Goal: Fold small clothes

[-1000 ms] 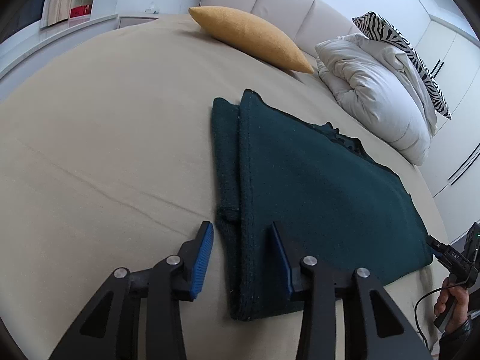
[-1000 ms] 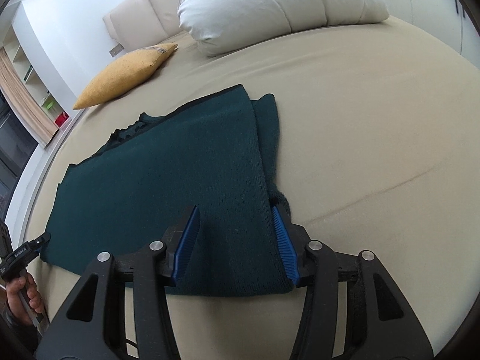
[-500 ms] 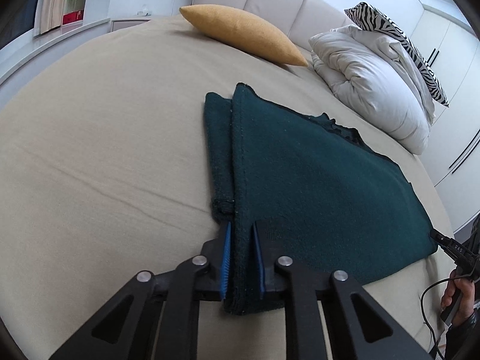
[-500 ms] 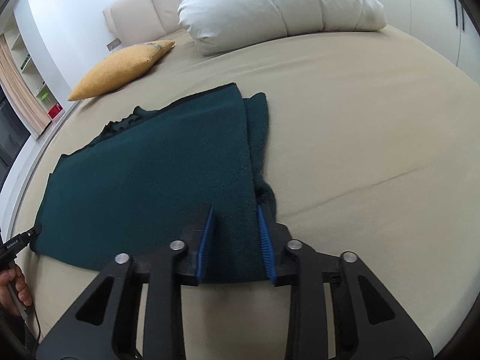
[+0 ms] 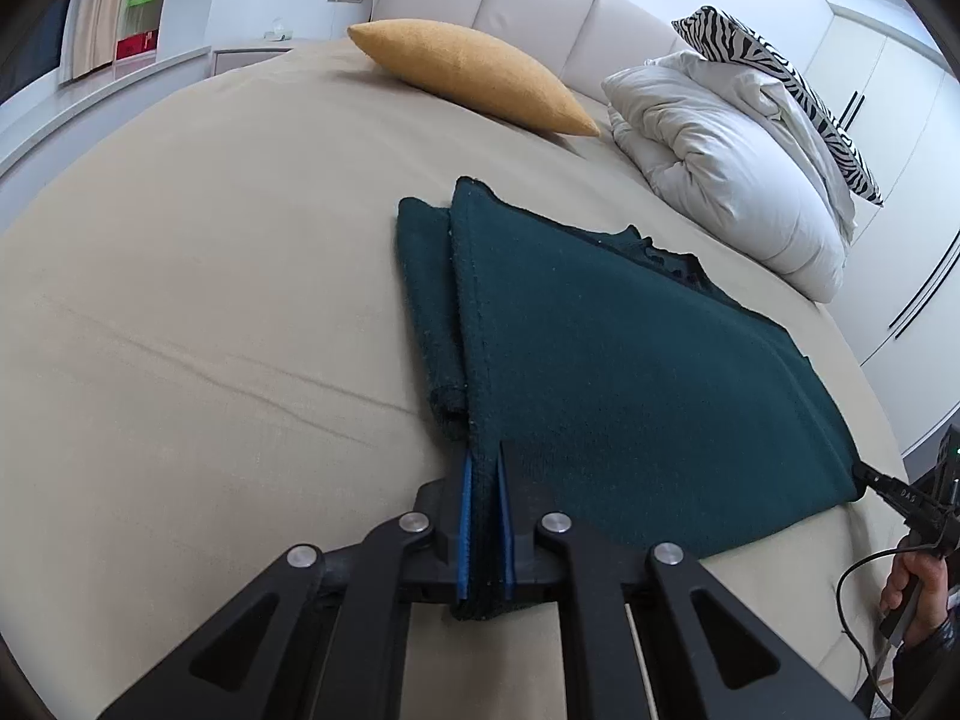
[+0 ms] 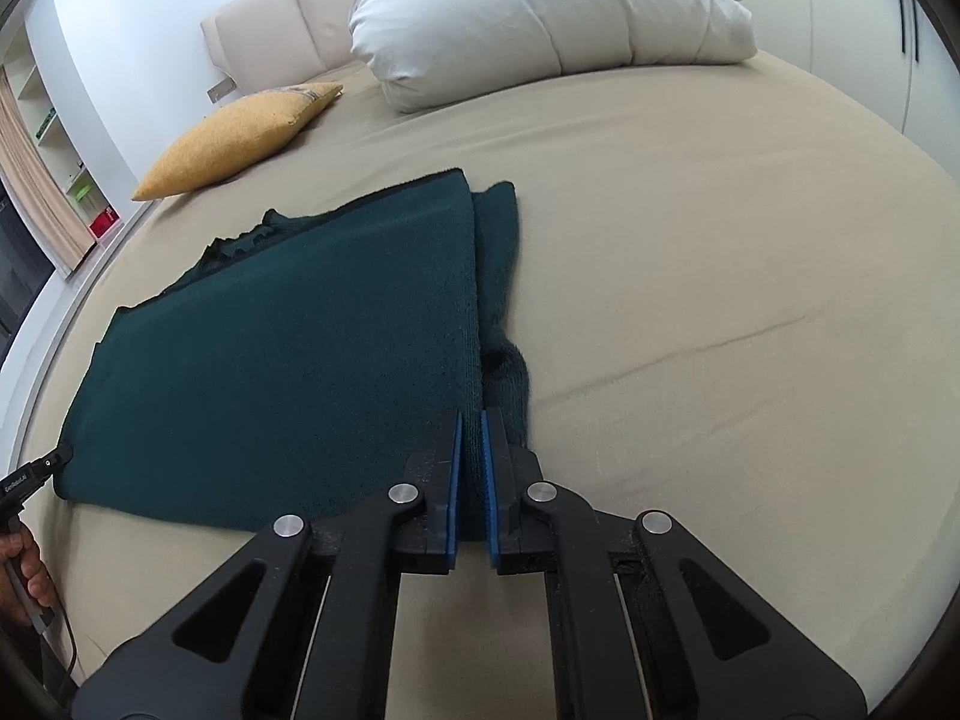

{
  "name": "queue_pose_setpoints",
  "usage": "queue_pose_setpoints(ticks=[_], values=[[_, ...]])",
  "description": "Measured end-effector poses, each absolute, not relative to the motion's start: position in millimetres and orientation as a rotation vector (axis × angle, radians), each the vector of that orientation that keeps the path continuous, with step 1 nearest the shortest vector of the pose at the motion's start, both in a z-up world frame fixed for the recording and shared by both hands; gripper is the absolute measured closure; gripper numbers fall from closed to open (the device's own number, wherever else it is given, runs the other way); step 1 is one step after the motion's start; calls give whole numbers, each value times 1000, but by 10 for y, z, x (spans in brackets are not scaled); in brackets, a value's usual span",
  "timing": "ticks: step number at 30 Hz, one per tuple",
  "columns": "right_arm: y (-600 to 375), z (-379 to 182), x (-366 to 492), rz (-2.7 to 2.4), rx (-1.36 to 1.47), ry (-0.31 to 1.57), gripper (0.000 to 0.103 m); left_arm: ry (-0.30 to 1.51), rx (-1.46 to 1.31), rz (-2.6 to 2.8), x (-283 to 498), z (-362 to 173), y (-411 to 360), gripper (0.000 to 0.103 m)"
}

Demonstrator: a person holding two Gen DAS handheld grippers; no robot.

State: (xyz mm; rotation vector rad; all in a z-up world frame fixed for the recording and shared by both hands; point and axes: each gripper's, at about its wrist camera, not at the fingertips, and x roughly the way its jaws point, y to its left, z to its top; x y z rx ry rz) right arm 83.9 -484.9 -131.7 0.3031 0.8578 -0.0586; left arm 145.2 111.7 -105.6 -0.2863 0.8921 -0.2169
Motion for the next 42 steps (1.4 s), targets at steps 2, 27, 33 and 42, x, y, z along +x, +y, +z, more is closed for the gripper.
queue_pose_setpoints(ticks=[2, 27, 33, 42], values=[[-4841, -1318, 795, -59, 301, 864, 98, 889, -293, -216, 1421, -1053, 1127, 95], [-4964, -1572, 781, -75, 348, 902, 98, 900, -320, -235, 1238, -1181, 1275, 97], [-4926, -1585, 797, -83, 338, 907, 98, 907, -327, -232, 1229, -1213, 1291, 97], [-4956, -1585, 809, -92, 376, 916, 83, 922, -271, -205, 1196, -1150, 1233, 83]])
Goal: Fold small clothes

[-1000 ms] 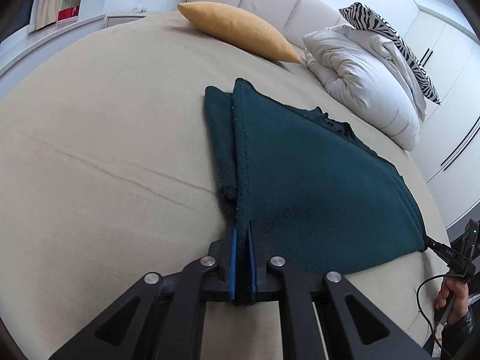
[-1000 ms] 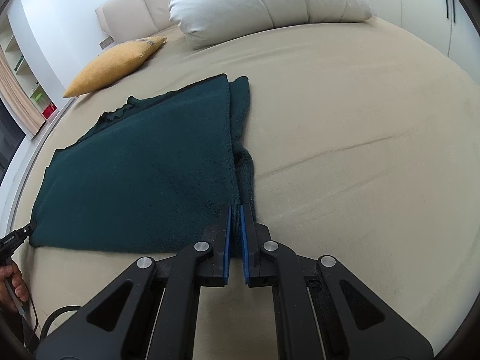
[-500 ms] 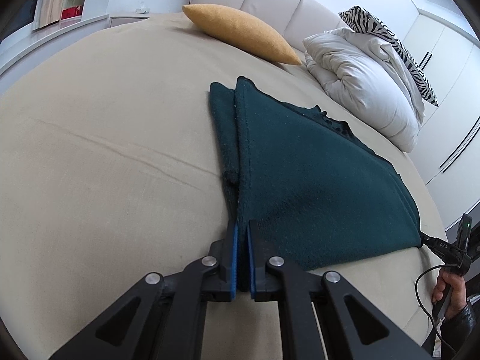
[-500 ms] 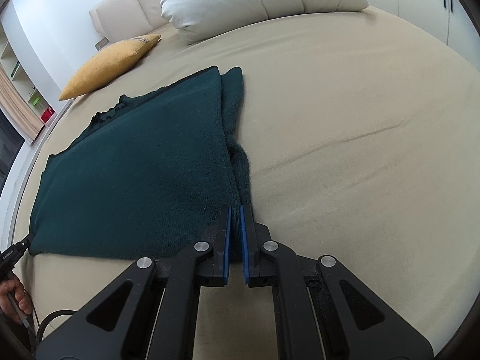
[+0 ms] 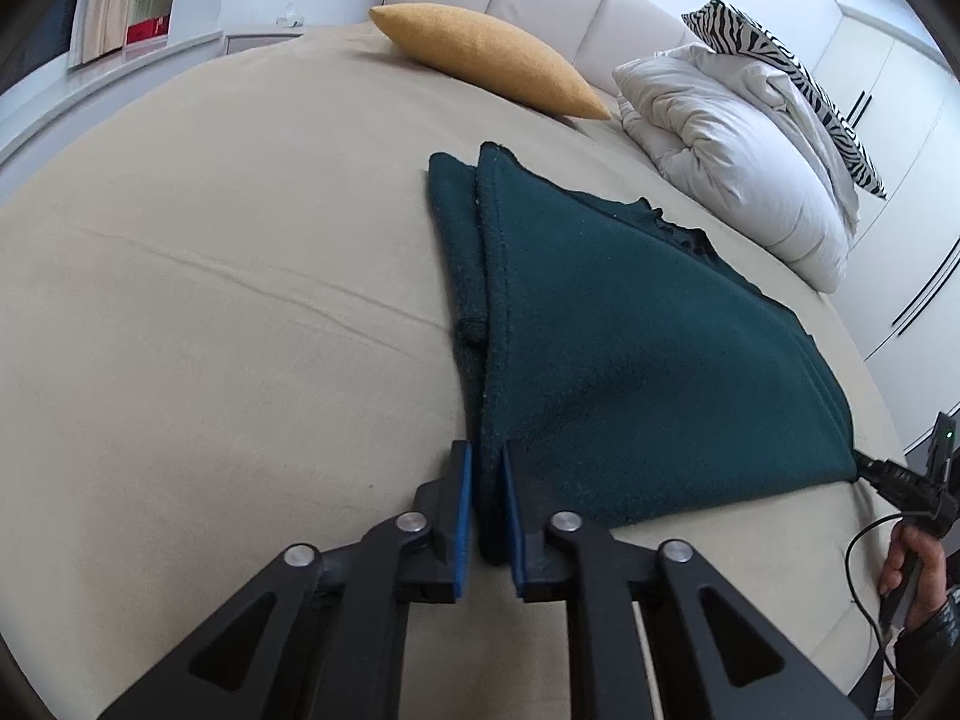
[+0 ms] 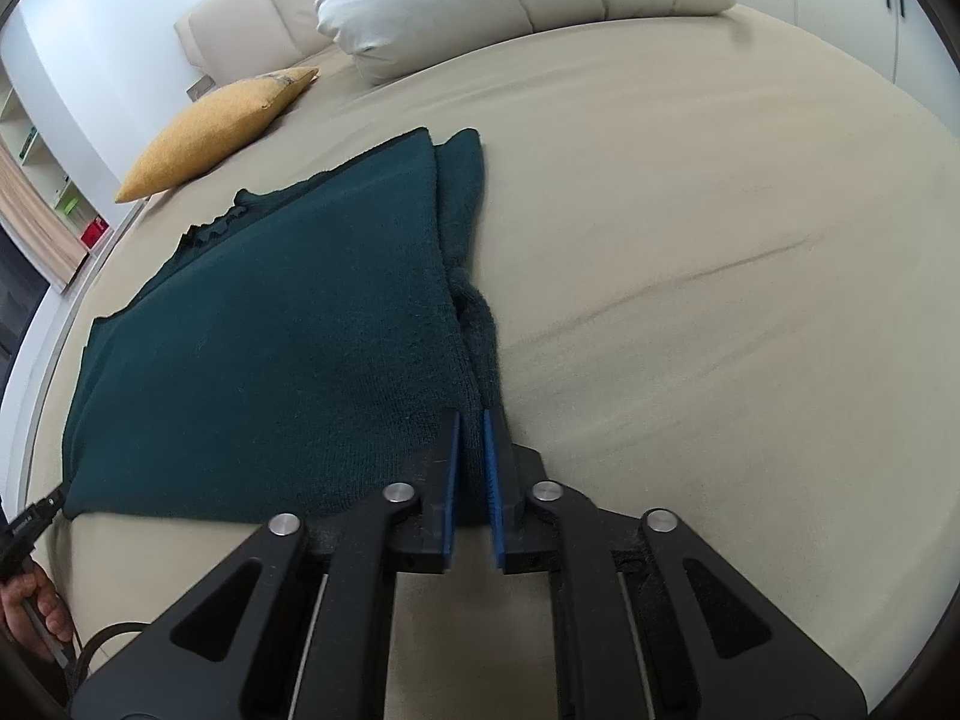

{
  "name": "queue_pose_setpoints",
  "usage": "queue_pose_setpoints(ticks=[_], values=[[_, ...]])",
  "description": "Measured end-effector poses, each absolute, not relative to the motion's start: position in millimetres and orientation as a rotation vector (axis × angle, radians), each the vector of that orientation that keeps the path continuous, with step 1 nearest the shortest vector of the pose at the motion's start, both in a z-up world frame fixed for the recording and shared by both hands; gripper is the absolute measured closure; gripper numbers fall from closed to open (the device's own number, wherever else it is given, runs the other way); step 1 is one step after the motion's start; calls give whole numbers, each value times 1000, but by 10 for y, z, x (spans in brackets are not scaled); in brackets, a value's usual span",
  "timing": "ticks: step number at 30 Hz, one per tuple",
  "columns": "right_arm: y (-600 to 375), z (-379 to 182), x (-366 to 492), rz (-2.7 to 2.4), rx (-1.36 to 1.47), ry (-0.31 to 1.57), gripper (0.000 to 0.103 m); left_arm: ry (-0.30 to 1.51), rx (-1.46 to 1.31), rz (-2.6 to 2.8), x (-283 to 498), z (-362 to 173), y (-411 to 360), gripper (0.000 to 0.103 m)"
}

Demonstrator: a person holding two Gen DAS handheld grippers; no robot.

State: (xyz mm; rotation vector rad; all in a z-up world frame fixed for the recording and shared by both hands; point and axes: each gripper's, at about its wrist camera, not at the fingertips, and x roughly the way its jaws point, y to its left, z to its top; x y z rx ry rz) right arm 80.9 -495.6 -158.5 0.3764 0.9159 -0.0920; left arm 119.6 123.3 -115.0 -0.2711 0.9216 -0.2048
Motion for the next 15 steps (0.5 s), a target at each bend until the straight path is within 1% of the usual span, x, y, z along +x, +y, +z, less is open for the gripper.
queue_pose_setpoints(ticks=[1, 2, 3, 4, 5, 7, 9, 12, 15], values=[[-4984, -1553, 794, -114, 397, 917, 69, 919, -258, -194, 1178, -1114, 1240, 80], [-5021, -1505, 764, -129, 421, 901, 57, 906, -244, -173, 1155, -1045, 1263, 71], [-5055, -1442, 722, -148, 443, 870, 52, 891, -236, -150, 1142, -983, 1294, 65], [-5083, -1364, 674, -173, 458, 830, 44, 871, -229, -129, 1135, -912, 1326, 64], [-5099, -1264, 629, -196, 463, 784, 41, 845, -220, -118, 1156, -820, 1355, 64], [-5058, -1072, 646, -172, 447, 722, 41, 811, -202, -114, 1254, -700, 1341, 62], [-4925, -928, 843, -72, 447, 700, 41, 783, -173, -143, 1467, -601, 1215, 60], [-4593, -866, 1338, 111, 465, 722, 41, 734, -96, -207, 1917, -528, 815, 57], [-4235, -926, 1897, 275, 506, 716, 41, 735, -87, -274, 2370, -600, 445, 57]])
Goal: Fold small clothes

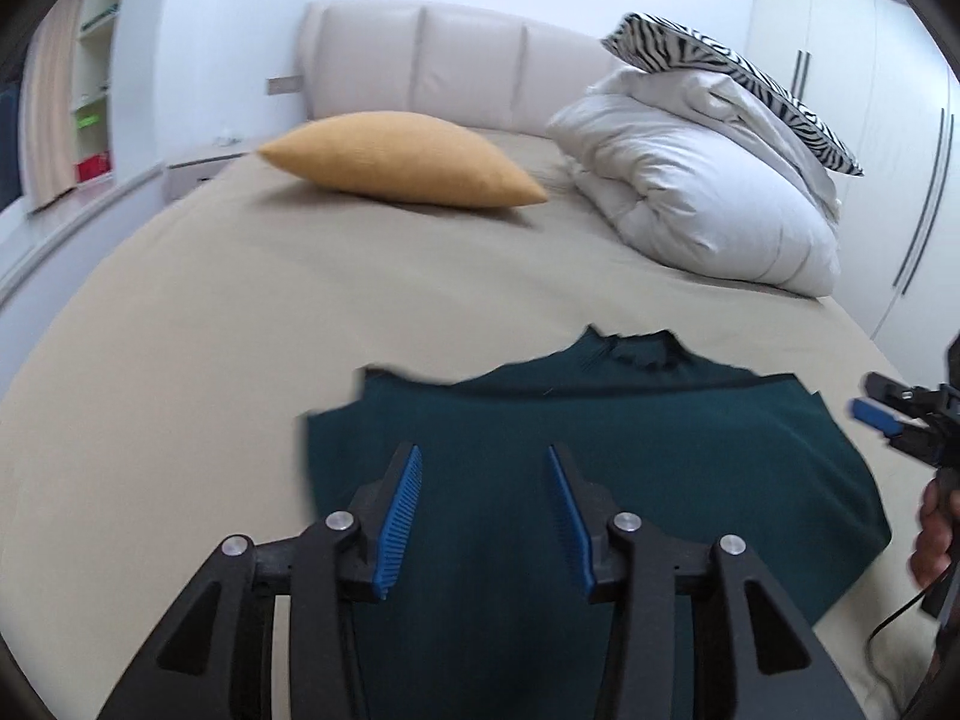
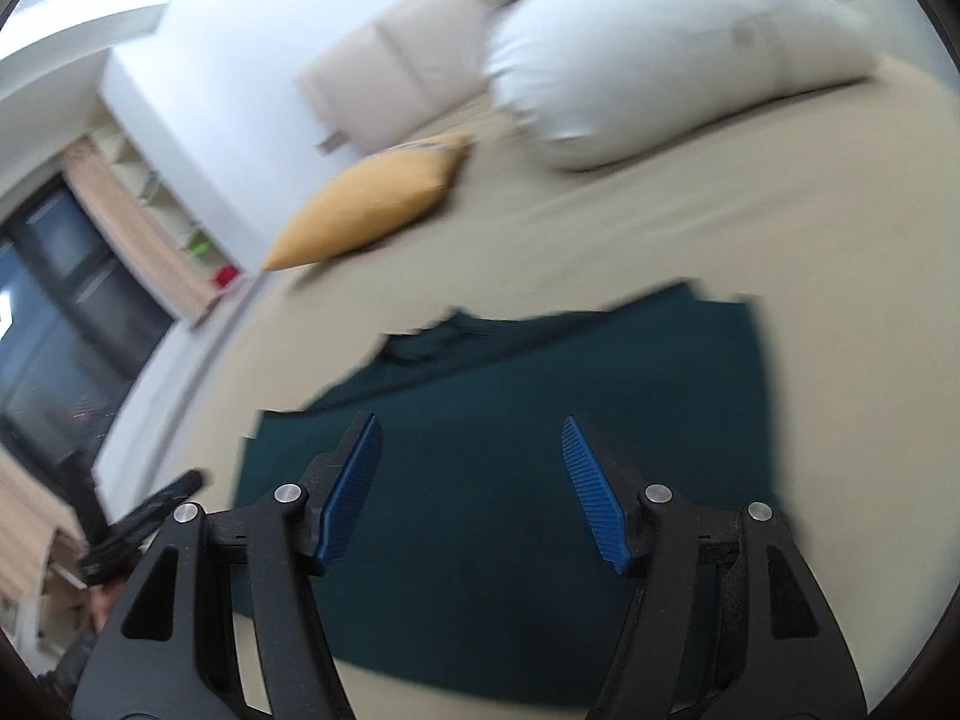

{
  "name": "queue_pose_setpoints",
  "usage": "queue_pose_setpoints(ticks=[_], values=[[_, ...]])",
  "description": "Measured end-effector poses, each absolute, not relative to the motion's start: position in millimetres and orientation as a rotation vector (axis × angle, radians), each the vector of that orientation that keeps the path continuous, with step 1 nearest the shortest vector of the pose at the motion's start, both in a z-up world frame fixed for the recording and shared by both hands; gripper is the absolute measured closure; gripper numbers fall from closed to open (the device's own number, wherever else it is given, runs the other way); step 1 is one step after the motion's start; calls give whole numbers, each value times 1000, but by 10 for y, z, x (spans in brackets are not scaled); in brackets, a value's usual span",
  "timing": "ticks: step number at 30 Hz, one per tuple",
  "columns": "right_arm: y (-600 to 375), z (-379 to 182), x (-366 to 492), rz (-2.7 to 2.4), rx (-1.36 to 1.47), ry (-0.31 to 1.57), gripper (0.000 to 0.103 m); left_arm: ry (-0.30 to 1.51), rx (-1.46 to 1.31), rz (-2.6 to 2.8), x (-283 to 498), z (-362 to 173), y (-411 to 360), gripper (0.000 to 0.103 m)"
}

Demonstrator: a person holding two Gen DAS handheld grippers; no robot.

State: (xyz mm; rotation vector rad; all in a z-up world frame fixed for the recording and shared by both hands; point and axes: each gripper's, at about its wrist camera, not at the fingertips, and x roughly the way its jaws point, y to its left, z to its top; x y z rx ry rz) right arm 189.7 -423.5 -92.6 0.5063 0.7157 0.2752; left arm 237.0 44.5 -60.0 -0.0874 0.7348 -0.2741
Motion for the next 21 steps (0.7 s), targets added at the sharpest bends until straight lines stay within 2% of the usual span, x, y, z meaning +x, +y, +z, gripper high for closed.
queue_pose_setpoints(ticks=[5, 6, 7, 9, 10, 11, 13, 15, 16, 19, 20, 21], values=[[-3753, -1426, 2766, 415, 684, 843, 41, 817, -61, -235, 2968, -1010, 194, 57], [-3734, -1534, 2877, 405, 699, 868, 41, 844, -62, -229, 3036, -1114, 211, 61], [-3730, -1647, 2972, 400, 721, 889, 45, 859, -98, -243, 3082, -1204, 278, 62], [-3901, -1861, 3103, 380, 810, 870, 64, 844, -175, -279, 3074, -1216, 400, 63], [-4036, -1932, 3131, 362, 857, 857, 78, 843, -203, -298, 3082, -1226, 452, 63], [-4250, -2041, 3110, 352, 944, 831, 86, 844, -225, -312, 3090, -1240, 492, 64], [-4572, -2148, 3079, 354, 1043, 764, 90, 846, -282, -323, 3103, -1266, 587, 70], [-4909, -2161, 3003, 313, 1083, 683, 90, 847, -315, -325, 3107, -1279, 644, 77], [-5021, -2138, 2964, 290, 1075, 658, 88, 848, -329, -328, 3112, -1286, 671, 77], [-5355, -2148, 2851, 198, 1080, 609, 92, 856, -374, -343, 3099, -1270, 728, 78], [-5501, -2145, 2765, 122, 1092, 600, 84, 858, -385, -344, 3073, -1246, 755, 78], [-5557, -2130, 2732, 59, 1083, 611, 84, 860, -385, -335, 3038, -1214, 790, 78]])
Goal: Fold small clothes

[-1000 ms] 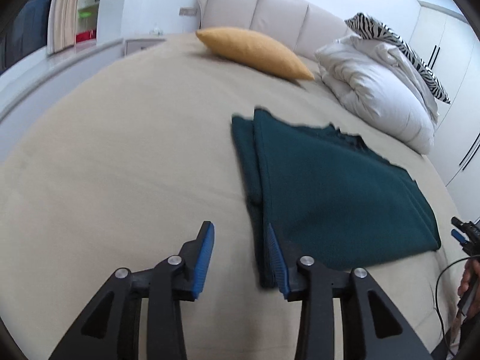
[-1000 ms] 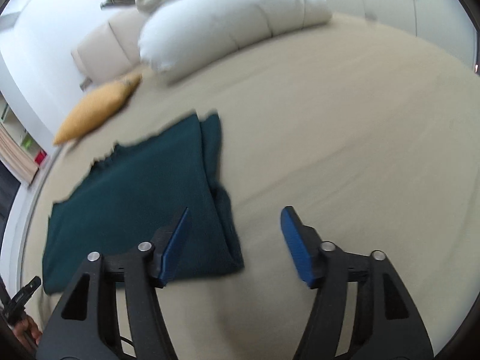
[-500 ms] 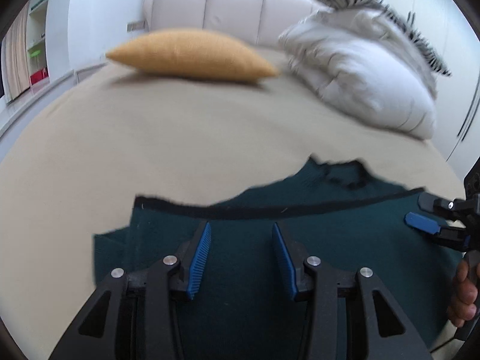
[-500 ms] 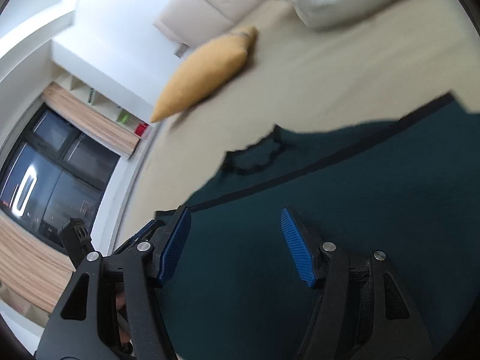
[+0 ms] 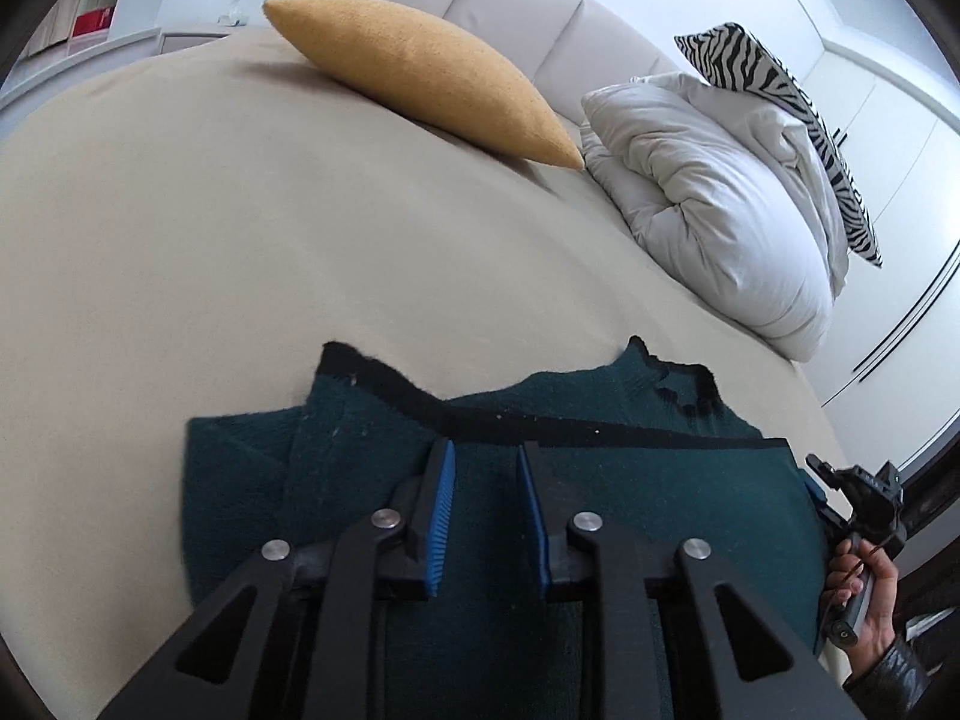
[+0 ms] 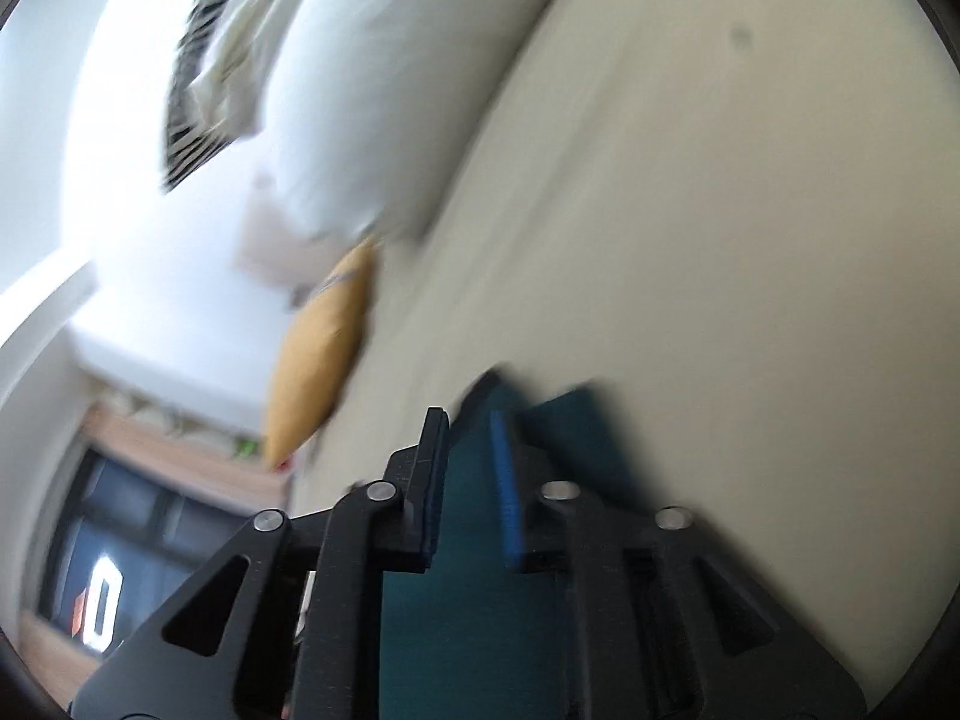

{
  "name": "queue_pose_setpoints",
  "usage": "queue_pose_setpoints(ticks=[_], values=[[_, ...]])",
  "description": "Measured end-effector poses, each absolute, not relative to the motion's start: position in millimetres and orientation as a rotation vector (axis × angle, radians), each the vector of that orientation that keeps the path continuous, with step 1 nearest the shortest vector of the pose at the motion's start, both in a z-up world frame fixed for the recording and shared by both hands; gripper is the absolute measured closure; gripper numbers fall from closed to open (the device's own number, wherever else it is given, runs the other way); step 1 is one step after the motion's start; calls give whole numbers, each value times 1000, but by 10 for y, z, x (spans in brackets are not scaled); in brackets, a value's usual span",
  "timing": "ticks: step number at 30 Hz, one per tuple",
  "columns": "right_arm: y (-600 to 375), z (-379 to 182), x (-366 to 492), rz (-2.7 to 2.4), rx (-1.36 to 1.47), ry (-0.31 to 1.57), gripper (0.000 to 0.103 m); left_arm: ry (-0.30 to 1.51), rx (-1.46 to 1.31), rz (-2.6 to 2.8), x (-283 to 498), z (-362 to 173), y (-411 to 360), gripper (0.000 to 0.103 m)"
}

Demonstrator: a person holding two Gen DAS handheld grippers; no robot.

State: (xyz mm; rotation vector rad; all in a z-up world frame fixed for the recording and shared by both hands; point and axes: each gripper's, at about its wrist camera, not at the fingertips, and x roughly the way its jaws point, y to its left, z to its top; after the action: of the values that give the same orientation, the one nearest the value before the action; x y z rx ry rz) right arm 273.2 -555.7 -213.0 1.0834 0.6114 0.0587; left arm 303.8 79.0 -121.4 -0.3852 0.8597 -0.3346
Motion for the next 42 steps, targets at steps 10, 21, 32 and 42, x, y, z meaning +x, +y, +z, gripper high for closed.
queue_pose_setpoints(ticks=[10, 21, 32, 42], values=[[-4139, -1403, 2213, 417, 812, 689, 50, 817, -294, -307, 2198, -1005, 715, 44], [-4314, -1734, 2020, 213, 765, 728, 74, 822, -442, -270, 1868, -1069, 1340, 51], [-3640, -859, 1338, 170, 365, 584, 13, 935, -584, -287, 1698, -1223, 1577, 39], [-3129, -857, 1722, 539, 592, 710, 20, 1011, -683, -362, 2081, -1411, 1521, 69]])
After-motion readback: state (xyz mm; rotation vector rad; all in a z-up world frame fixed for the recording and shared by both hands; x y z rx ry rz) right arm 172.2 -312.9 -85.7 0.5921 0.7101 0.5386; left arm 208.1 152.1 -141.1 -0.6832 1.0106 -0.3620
